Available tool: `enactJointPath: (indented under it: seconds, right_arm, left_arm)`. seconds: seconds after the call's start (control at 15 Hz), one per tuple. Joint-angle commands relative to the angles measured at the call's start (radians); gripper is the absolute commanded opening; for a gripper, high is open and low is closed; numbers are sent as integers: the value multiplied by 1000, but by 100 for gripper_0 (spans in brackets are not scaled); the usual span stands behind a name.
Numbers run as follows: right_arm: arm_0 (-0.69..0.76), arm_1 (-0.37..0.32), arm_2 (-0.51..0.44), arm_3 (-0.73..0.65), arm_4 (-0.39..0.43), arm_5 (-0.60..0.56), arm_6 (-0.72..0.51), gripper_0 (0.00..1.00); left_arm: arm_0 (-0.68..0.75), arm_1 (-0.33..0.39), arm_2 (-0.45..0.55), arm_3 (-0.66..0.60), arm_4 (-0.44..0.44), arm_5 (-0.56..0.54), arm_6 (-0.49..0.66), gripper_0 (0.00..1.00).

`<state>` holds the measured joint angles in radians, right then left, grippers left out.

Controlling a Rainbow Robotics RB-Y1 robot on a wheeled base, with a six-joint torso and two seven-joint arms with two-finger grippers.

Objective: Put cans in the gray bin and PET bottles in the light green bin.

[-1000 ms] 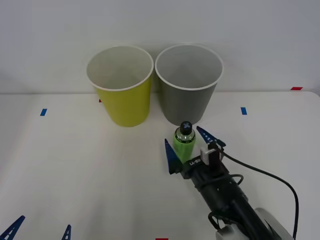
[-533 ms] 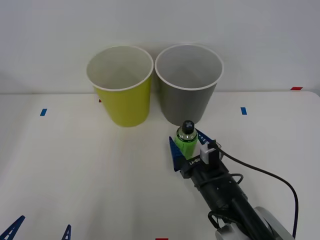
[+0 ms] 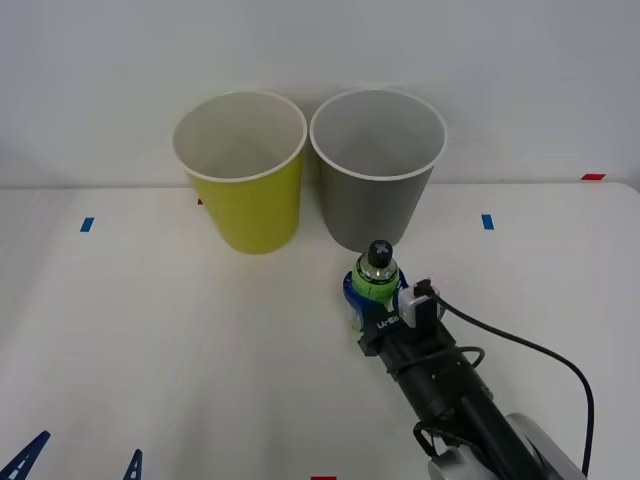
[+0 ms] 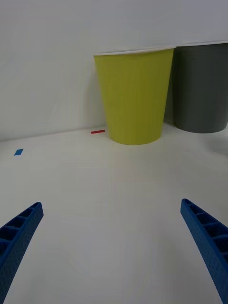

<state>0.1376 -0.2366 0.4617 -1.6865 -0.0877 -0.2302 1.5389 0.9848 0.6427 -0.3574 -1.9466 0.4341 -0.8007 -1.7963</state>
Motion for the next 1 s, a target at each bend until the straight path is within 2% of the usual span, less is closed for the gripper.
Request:
enactJointPath:
  seconds: [0.07, 0.33, 0.6, 0.8, 0.87, 1.0]
  right_arm:
    - [7, -20, 2, -47, 3, 28, 4, 0]
    - [77, -79, 0, -348, 8, 316, 10, 0]
    - [85, -93, -14, -499, 8, 448, -6, 0]
    - [65, -86, -25, -654, 8, 632, -46, 0]
    - [47, -84, -17, -662, 36, 640, -102, 0]
    - [-9, -86, 14, -665, 189, 658, -258, 0]
  left_arm:
    - [0, 0, 0, 0, 0, 0, 0, 100]
    - [0, 0, 0, 0, 0, 0, 0, 100]
    - [0, 0, 0, 0, 0, 0, 0, 100]
    - [0, 0, 0, 0, 0, 0, 0, 100]
    - [0, 0, 0, 0, 0, 0, 0, 100]
    - [0, 0, 0, 0, 0, 0, 0, 100]
